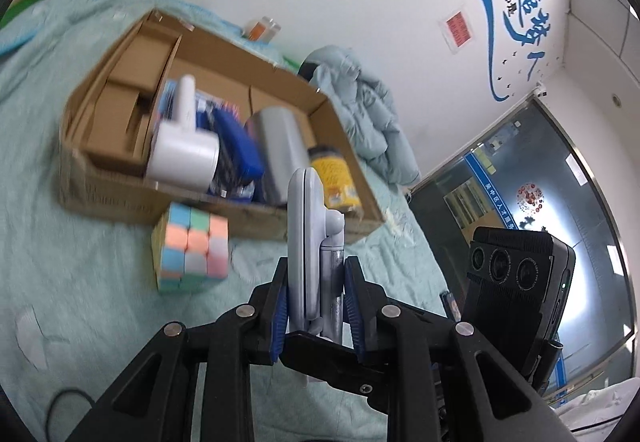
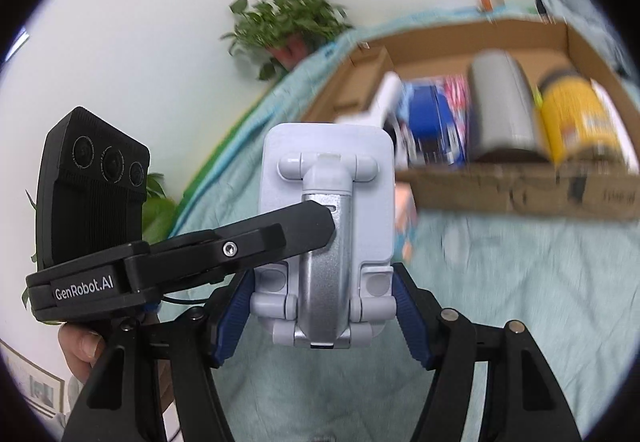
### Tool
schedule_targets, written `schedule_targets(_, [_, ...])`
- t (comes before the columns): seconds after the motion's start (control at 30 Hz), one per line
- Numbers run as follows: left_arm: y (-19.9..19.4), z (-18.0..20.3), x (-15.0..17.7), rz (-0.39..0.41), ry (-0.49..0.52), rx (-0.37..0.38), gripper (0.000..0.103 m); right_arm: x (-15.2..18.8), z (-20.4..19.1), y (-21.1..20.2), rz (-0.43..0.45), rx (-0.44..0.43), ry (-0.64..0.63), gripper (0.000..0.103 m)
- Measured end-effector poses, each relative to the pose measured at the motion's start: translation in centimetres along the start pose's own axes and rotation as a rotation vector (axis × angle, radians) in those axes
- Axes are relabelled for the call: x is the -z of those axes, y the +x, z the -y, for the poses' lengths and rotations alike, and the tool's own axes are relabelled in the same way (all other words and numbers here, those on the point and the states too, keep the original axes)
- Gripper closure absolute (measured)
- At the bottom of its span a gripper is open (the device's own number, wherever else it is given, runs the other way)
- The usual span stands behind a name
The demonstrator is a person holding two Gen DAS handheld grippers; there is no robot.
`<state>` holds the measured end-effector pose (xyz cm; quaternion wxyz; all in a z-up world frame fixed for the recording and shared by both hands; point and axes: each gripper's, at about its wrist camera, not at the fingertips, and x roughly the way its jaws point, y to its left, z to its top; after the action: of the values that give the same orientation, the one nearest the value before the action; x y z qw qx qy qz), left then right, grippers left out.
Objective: Organize rigid objects
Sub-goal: 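Lift the phone stand and carry it over the box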
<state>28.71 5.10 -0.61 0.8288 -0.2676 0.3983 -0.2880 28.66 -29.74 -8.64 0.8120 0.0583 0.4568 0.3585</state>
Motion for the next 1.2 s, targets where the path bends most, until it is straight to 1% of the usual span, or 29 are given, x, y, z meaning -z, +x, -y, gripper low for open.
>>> schedule_targets(0.23, [-2.2, 1.5, -4.9, 0.052, 0.074, 0.006, 0.080, -4.6, -1.4, -0.5, 0.079, 0.005, -0.058, 0.038])
schedule_targets(0.37, [-2.8, 1.8, -7.9, 0.062, 0.096, 0.005, 0.080, -6.6, -1.8, -0.4, 0.096, 0.007, -0.071, 0.038])
schedule_targets(0.5, [-3.3, 1.6, -10.7, 0.063, 0.088, 0.006, 0.080, -8.7, -1.8, 0.0, 0.099, 0.005, -0.073, 0.038])
schedule_targets(0.73, [-3.7, 0.8, -15.7, 0.054, 0.090, -0.024, 0.080, -13.5, -1.5, 1.8, 0.067, -0.011, -0.049, 0.038])
schedule_targets(0.87, [-4.2, -0.4, -18.1, 0.044, 0.085, -0.048, 0.080, -15.5, -1.6, 3.1, 0.041, -0.020, -0.039, 0.038])
schedule_targets(1.0, [-4.7, -1.9, -19.5, 0.033, 0.061, -0.069, 0.080, -16.7, -1.8, 4.9, 0.010, -0.040, -0.025, 0.038])
schedule_targets(1.2, [-5.0, -5.6, -20.8, 0.015, 0.011, -0.097, 0.080, -17.6, -2.0, 8.0, -0.051, -0.058, 0.006, 0.038])
